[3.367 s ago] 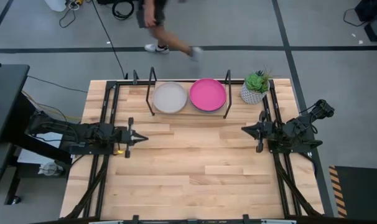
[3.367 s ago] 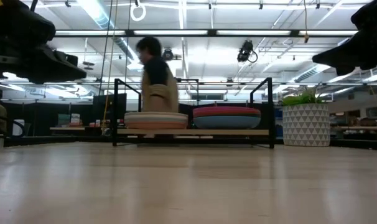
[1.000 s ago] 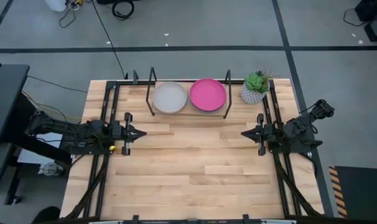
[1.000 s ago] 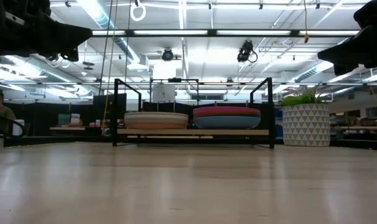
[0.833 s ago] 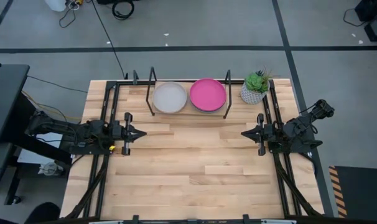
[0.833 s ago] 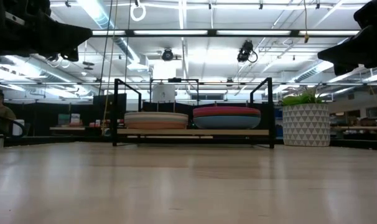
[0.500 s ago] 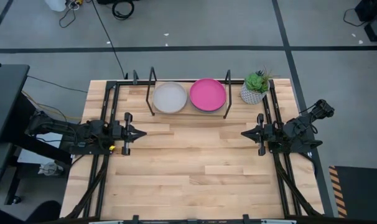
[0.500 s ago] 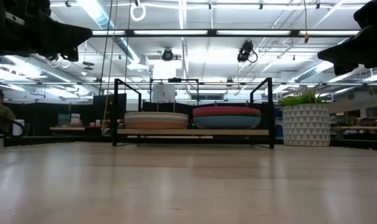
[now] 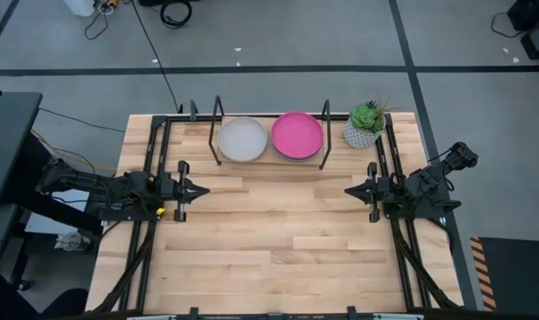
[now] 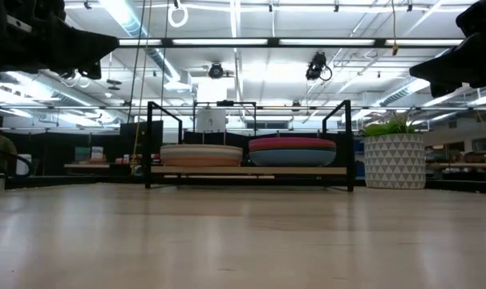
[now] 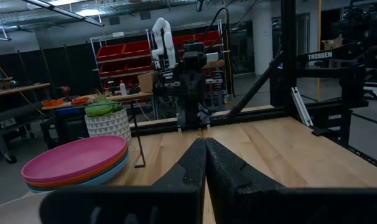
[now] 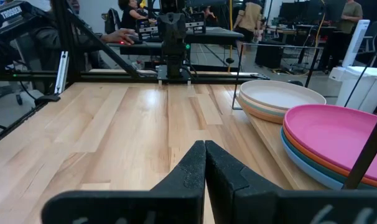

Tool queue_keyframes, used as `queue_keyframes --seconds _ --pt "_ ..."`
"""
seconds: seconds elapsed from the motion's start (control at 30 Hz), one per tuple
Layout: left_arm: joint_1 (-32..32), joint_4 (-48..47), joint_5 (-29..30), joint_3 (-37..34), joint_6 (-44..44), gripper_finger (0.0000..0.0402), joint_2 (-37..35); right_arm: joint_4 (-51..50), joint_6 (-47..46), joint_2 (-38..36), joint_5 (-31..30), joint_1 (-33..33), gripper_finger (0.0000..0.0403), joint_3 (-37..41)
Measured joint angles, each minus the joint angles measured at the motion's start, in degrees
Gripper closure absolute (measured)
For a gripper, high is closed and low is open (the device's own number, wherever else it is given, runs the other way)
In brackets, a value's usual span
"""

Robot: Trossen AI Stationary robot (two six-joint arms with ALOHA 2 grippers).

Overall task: Place and stack plates onto a shelf
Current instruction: Return to Home Position

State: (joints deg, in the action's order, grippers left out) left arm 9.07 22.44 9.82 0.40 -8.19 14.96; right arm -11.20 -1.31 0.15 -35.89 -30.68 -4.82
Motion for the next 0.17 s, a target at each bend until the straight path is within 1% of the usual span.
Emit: queue_keyframes --seconds 0.17 --pt "0.01 0.0 0.0 0.0 0.0 0.0386 0.01 0.0 0.0 0.0 0.01 0.0 0.0388 0.0"
